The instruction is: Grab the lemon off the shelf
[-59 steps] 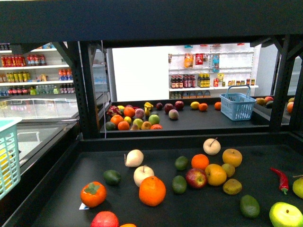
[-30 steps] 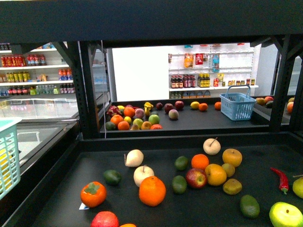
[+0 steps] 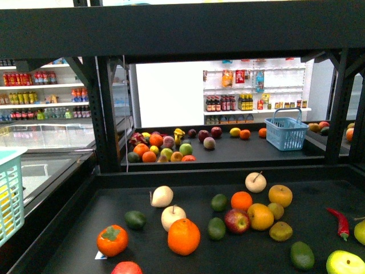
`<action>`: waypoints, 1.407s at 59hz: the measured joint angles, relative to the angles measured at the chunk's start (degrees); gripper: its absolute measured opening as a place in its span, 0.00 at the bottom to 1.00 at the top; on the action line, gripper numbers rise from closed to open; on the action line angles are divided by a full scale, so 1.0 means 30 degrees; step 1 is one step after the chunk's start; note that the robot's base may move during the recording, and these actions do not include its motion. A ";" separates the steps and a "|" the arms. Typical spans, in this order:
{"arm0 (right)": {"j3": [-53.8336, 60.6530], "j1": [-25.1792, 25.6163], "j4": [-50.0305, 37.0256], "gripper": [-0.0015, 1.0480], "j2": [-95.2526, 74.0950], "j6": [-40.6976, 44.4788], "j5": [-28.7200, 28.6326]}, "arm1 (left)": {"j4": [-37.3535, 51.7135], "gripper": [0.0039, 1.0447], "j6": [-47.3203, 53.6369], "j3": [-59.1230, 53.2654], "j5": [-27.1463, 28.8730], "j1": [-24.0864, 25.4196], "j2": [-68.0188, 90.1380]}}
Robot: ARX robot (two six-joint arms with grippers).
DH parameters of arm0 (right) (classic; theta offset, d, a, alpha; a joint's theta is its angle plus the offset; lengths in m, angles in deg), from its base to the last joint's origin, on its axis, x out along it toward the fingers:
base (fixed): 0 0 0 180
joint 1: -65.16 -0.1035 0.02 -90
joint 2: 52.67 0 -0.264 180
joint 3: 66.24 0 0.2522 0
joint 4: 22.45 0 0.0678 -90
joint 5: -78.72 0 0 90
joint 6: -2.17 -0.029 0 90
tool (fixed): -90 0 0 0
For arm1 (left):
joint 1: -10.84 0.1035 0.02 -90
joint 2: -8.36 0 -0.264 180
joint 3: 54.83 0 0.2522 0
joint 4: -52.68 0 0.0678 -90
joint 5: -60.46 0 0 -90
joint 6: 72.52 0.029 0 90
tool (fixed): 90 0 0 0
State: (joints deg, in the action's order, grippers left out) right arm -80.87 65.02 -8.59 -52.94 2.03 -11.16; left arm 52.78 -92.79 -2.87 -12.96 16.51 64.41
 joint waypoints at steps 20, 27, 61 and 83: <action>0.0000 0.0000 -0.0007 0.93 0.0000 0.0000 0.0000 | -0.0328 0.78 0.5311 -0.4197 0.4597 -1.0528 -0.6025; 0.0000 0.0000 0.0000 0.93 0.0000 -0.0007 0.0015 | -0.0306 0.56 0.6207 -0.6856 0.4051 -1.1475 -0.8480; 0.0000 0.0000 -0.0007 0.93 0.0000 0.0000 0.0000 | -0.3235 0.02 0.6550 -1.1118 -0.2040 -0.5442 -1.5373; 0.0000 0.0000 -0.0007 0.93 0.0007 0.0000 -0.0044 | -0.4663 0.12 0.6557 -1.2488 -0.5486 -0.1989 -1.8571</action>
State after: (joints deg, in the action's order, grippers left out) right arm -80.87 65.02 -8.61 -52.92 2.03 -11.29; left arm 38.80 -73.12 -40.33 -29.42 10.54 8.70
